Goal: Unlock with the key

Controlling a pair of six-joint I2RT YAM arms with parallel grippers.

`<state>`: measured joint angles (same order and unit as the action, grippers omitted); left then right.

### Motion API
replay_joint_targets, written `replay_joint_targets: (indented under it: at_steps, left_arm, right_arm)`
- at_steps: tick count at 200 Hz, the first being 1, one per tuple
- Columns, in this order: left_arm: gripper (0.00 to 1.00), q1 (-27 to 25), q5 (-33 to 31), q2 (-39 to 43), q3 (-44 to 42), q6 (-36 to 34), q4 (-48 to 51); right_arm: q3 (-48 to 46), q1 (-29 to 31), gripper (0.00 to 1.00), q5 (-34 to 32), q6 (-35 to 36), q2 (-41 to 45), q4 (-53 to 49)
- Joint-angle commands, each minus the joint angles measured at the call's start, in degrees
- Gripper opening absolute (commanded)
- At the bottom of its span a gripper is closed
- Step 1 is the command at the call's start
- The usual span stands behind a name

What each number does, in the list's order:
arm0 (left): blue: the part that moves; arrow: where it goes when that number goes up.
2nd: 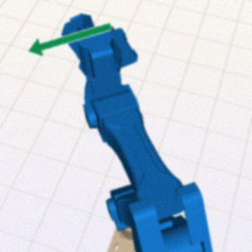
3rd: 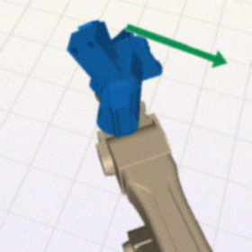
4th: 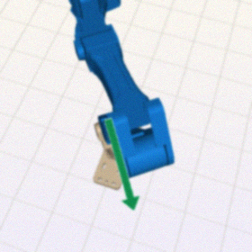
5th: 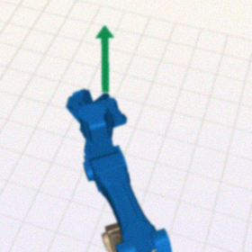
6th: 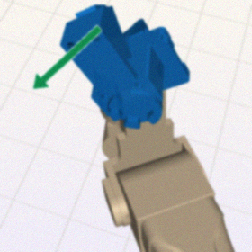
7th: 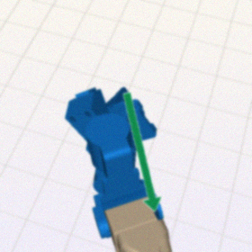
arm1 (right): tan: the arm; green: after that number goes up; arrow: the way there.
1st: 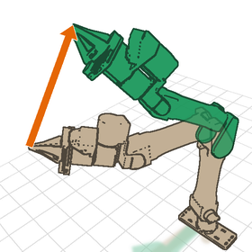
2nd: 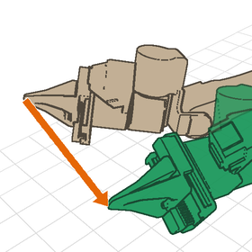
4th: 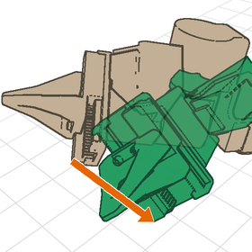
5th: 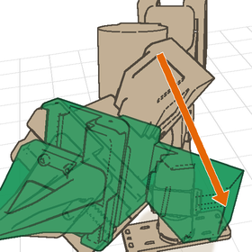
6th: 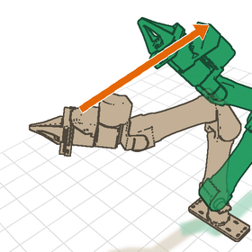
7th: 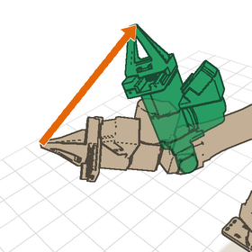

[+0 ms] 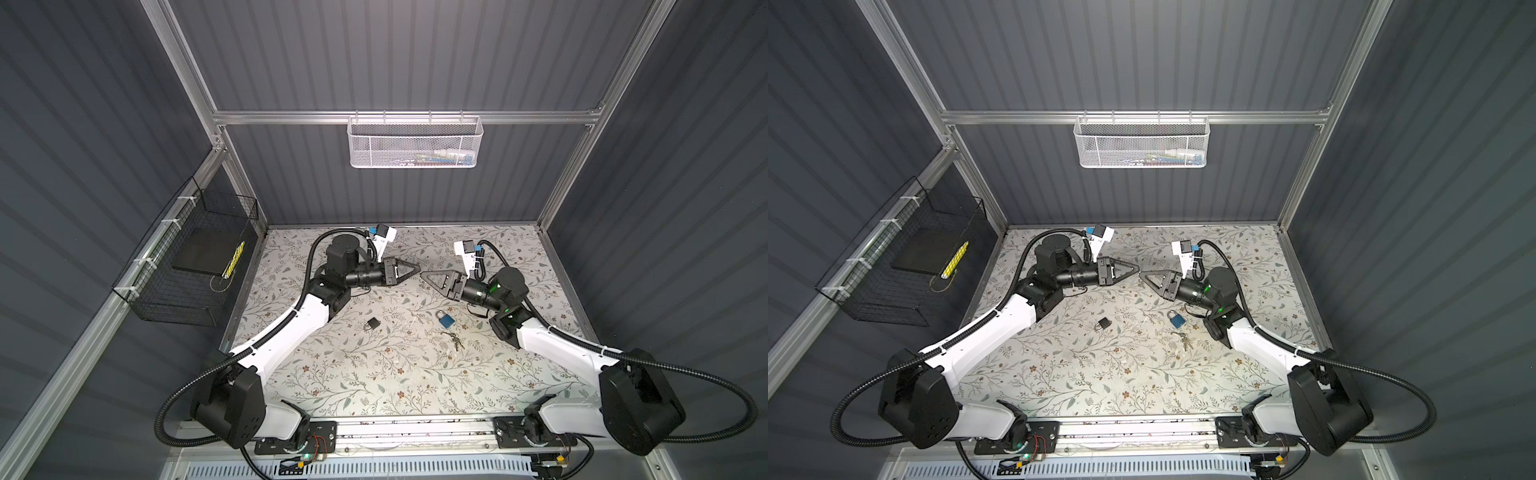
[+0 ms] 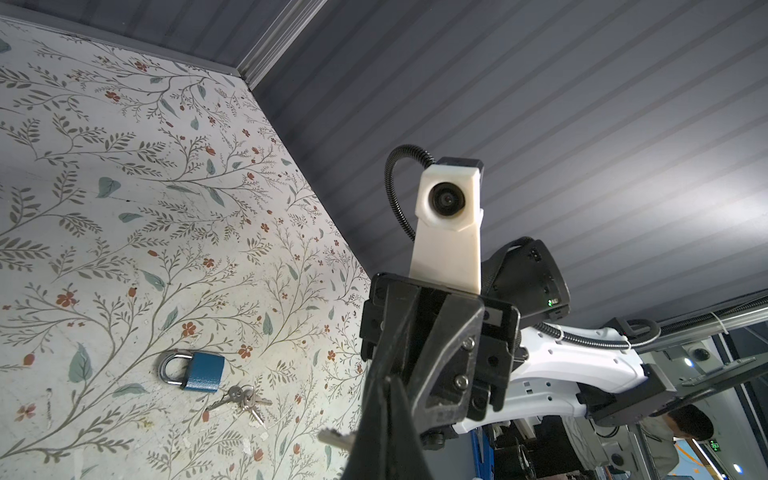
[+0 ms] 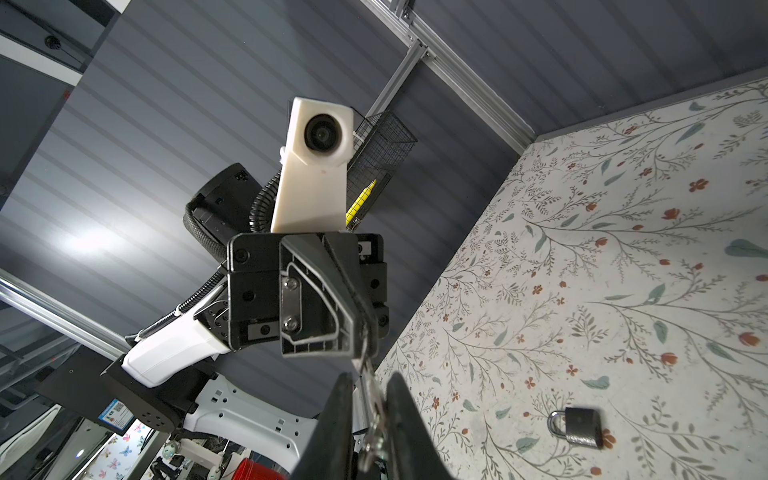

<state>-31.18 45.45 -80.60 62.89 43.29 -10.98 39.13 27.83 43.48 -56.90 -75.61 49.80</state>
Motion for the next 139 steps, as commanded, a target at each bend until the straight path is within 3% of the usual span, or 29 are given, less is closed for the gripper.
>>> replay_joint_targets:
  at_steps: [1, 27, 57, 67, 87, 115, 139]
  left_arm:
    - [0.00, -0.2, 1.2, 1.0, 0.3, 0.5, -2.5]
    - [0.00, -0.2, 1.3, 1.0, 0.0, 1.1, -3.3]
    - [0.00, -0.2, 1.2, 0.8, -0.3, 2.2, -4.7]
    - [0.22, -0.2, 0.5, 1.0, -0.3, 2.5, -4.3]
    - [0.46, 0.0, -2.1, 1.8, -0.4, 1.6, -2.1]
    - [0.61, 0.6, -7.4, 3.5, -0.5, -1.3, 5.3]
    - [0.65, 1.2, -13.1, 5.2, -1.0, -3.2, 12.2]
  right_arm:
    - [2.1, 0.4, 0.13, 2.7, -0.4, -0.7, 3.6]
    - [1.8, 0.4, 0.01, 3.1, -1.0, -0.7, 5.1]
    - [1.5, 0.4, 0.00, 3.3, -0.6, -0.4, 4.9]
    - [1.1, 0.4, 0.00, 2.7, -0.1, -0.1, 4.3]
    - [0.3, 0.1, 0.00, 0.8, 1.8, 1.5, 1.0]
    - [-1.5, -1.0, 0.00, -1.2, 3.8, 4.1, -3.5]
    - [-3.1, -2.4, 0.00, -2.4, 5.3, 6.8, -7.3]
